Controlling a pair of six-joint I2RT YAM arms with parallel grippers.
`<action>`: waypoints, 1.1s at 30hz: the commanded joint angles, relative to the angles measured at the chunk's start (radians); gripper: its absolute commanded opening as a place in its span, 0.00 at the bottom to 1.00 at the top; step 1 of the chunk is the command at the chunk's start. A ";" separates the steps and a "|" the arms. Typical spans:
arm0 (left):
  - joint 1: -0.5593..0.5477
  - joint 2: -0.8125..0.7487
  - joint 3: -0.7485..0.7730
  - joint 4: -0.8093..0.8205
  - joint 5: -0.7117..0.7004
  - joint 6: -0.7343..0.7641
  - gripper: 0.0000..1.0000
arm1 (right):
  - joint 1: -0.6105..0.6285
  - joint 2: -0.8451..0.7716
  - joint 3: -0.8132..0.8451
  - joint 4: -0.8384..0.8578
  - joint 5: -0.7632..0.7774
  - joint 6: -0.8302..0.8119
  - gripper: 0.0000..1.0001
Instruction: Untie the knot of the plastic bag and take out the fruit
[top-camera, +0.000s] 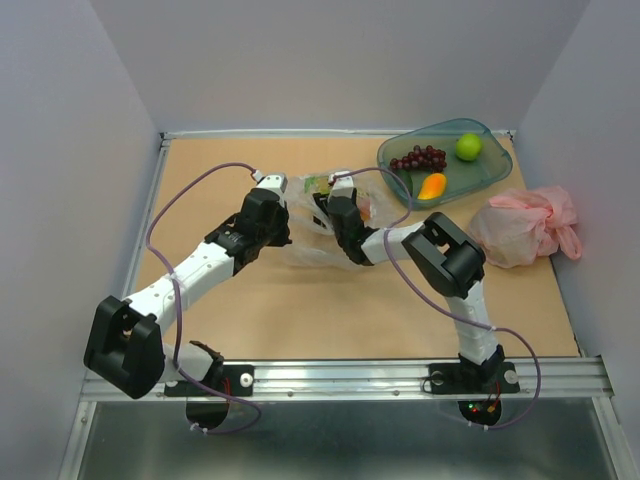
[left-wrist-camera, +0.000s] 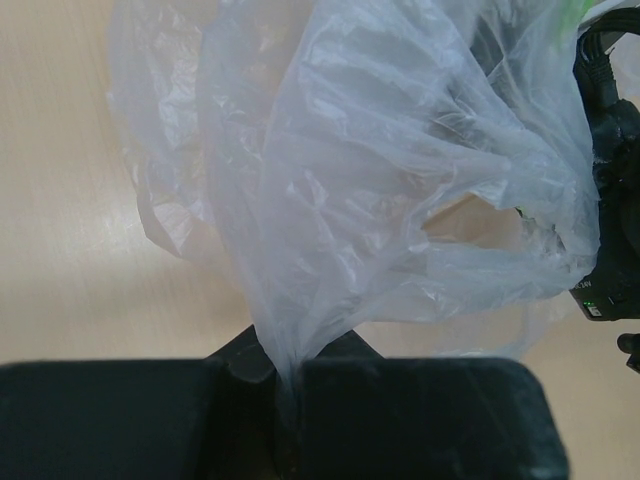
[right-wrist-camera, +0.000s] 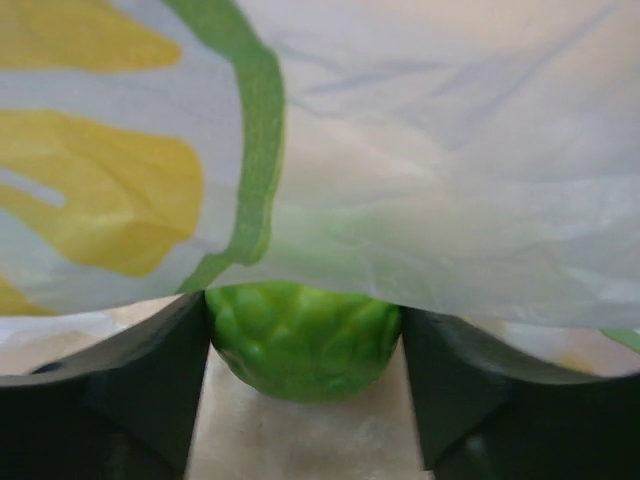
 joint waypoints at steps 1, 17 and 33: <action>0.009 -0.004 -0.001 0.026 -0.004 0.017 0.00 | 0.009 -0.001 0.030 0.107 0.038 -0.023 0.57; 0.095 -0.036 0.004 0.015 -0.034 0.009 0.00 | 0.015 -0.455 -0.332 0.044 -0.377 -0.058 0.04; 0.144 -0.079 -0.001 0.003 -0.111 0.014 0.00 | -0.008 -0.814 -0.346 -0.132 -0.070 -0.184 0.04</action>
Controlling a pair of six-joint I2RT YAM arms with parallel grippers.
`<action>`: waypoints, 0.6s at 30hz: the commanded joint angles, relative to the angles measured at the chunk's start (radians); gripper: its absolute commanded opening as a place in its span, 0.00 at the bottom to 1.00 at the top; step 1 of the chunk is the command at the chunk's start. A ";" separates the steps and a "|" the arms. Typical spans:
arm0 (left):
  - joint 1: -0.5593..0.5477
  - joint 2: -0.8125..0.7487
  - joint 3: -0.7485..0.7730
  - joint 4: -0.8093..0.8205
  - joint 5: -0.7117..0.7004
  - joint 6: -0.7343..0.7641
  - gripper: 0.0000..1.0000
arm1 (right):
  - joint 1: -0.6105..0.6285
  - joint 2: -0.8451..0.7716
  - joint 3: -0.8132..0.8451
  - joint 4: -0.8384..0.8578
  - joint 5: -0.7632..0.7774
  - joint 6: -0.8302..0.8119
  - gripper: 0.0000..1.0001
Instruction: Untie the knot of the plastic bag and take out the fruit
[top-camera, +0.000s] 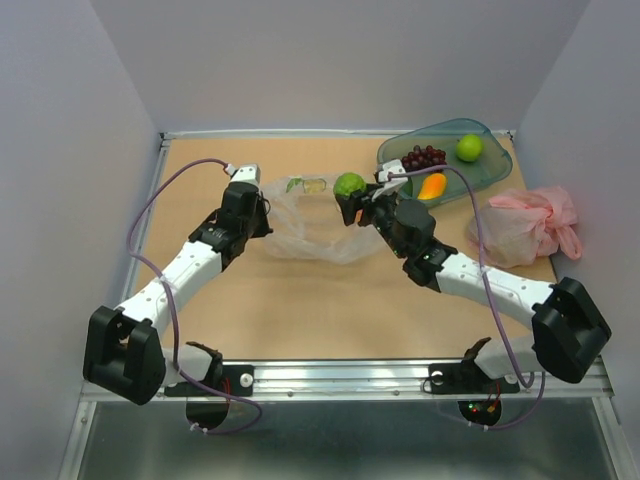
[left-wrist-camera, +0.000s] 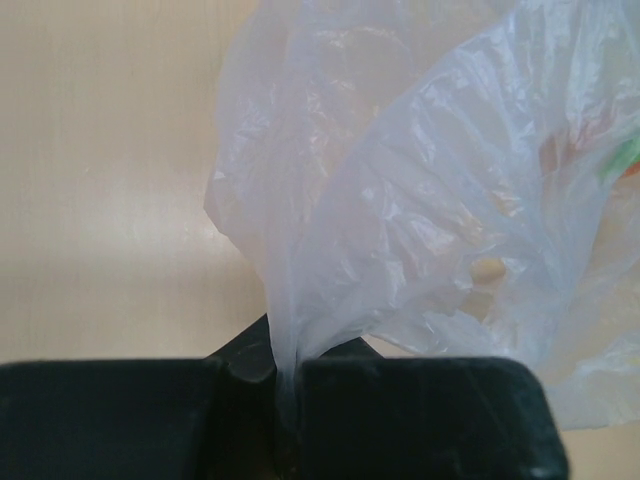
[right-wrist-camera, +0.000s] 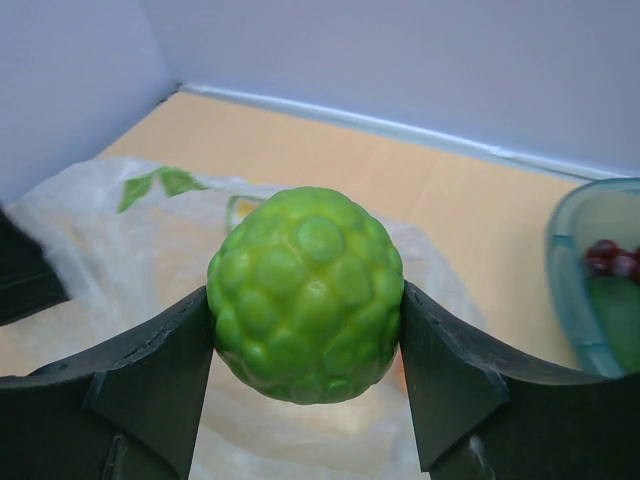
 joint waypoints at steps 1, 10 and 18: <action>0.011 -0.057 -0.001 0.004 -0.067 0.016 0.00 | -0.028 -0.025 0.045 -0.030 0.237 -0.085 0.04; 0.013 -0.072 -0.004 0.001 -0.070 0.015 0.00 | -0.411 0.081 0.138 -0.047 0.307 0.063 0.10; 0.013 -0.069 -0.004 0.004 -0.058 0.015 0.00 | -0.629 0.392 0.389 -0.106 0.272 0.131 0.23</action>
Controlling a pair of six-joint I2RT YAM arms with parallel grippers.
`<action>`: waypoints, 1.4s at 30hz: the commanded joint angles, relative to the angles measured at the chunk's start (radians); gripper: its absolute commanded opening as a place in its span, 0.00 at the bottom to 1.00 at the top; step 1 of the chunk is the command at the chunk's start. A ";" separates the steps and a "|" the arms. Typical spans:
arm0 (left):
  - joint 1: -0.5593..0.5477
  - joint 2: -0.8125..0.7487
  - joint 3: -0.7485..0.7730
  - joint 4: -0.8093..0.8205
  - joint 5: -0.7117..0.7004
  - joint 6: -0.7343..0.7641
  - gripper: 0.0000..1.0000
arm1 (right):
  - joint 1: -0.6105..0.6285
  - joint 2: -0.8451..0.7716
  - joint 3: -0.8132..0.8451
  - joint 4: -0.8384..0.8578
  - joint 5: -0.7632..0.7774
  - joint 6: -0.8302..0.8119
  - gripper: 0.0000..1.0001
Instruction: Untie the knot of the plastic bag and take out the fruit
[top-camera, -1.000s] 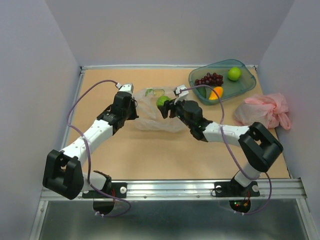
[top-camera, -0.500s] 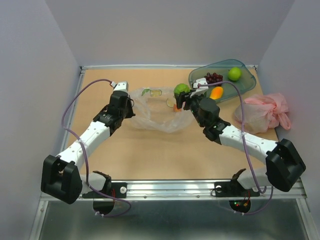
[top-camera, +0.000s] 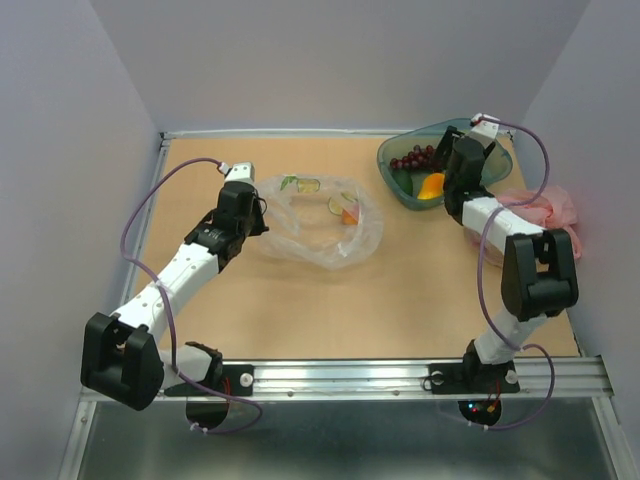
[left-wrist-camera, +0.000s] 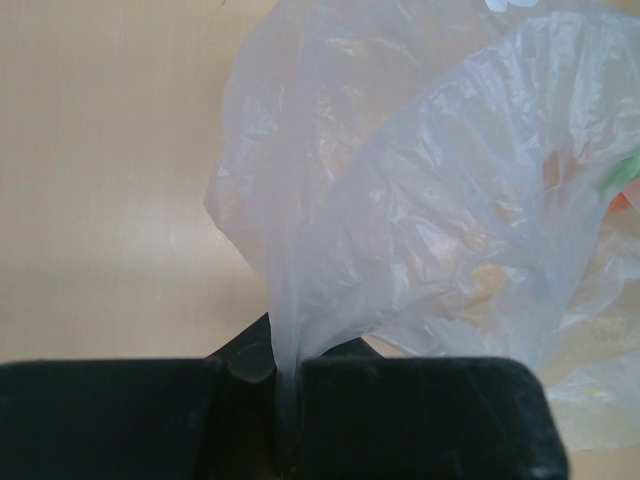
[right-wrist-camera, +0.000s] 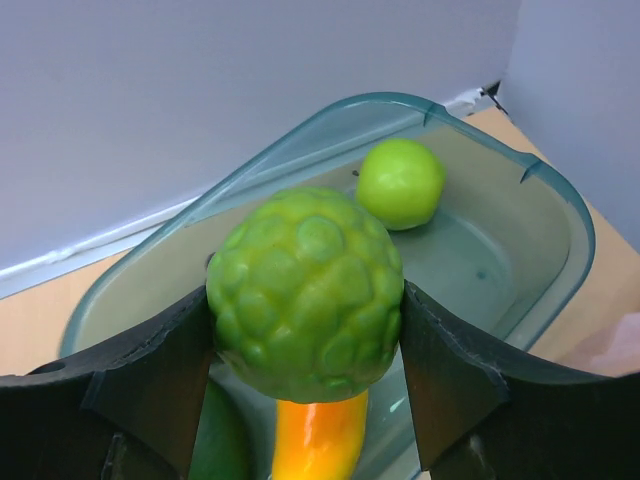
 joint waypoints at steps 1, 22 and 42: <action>0.003 -0.032 -0.004 0.015 -0.003 0.013 0.00 | -0.053 0.130 0.155 -0.031 0.009 0.044 0.25; 0.003 0.003 0.000 0.018 0.023 0.013 0.00 | 0.042 0.023 0.132 -0.258 -0.278 -0.021 1.00; 0.003 0.061 -0.004 0.017 0.043 0.013 0.00 | 0.304 -0.028 -0.101 -0.276 -0.634 0.081 0.93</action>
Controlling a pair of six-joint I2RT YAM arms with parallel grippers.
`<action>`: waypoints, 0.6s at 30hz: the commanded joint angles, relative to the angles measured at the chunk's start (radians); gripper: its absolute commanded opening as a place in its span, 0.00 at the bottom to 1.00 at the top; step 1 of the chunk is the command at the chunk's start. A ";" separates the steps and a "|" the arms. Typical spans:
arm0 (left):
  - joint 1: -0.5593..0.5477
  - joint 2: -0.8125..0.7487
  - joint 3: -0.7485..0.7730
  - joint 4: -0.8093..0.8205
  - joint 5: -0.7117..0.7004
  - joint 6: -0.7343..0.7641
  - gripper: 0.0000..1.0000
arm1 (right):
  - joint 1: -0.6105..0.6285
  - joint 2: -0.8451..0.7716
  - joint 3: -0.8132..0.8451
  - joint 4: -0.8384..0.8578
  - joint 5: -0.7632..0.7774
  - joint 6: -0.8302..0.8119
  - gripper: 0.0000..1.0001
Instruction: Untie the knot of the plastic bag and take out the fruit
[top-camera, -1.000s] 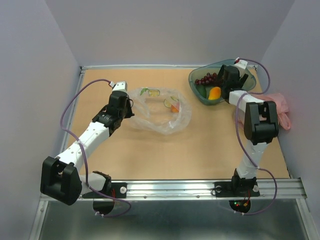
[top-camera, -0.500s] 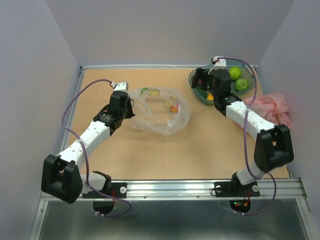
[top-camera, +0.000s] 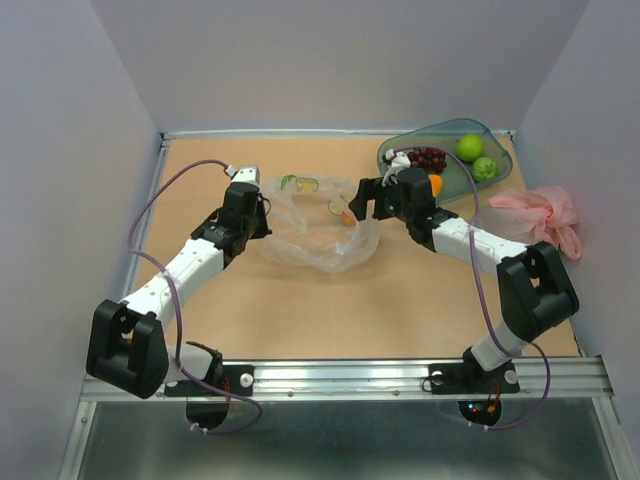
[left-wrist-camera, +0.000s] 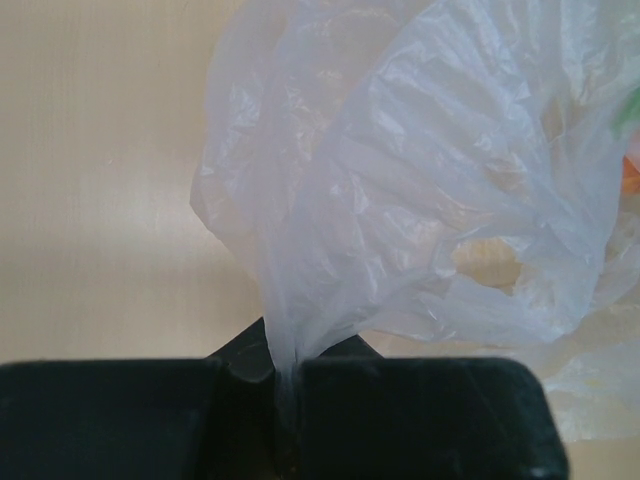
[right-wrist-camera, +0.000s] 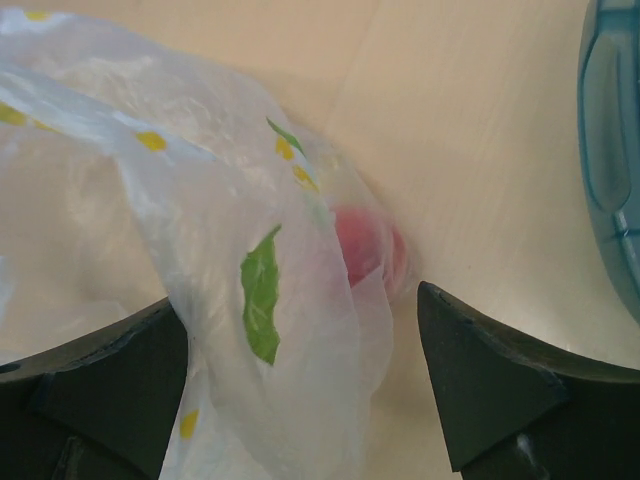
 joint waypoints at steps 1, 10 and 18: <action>0.003 0.013 -0.001 0.016 0.019 0.012 0.00 | 0.002 0.050 -0.037 0.007 -0.019 0.011 0.91; 0.003 0.056 0.001 0.018 0.042 0.007 0.00 | 0.045 0.003 -0.011 -0.057 -0.027 -0.009 0.00; 0.000 0.096 0.007 0.016 0.076 0.001 0.00 | 0.179 -0.095 0.055 -0.163 0.026 -0.059 0.00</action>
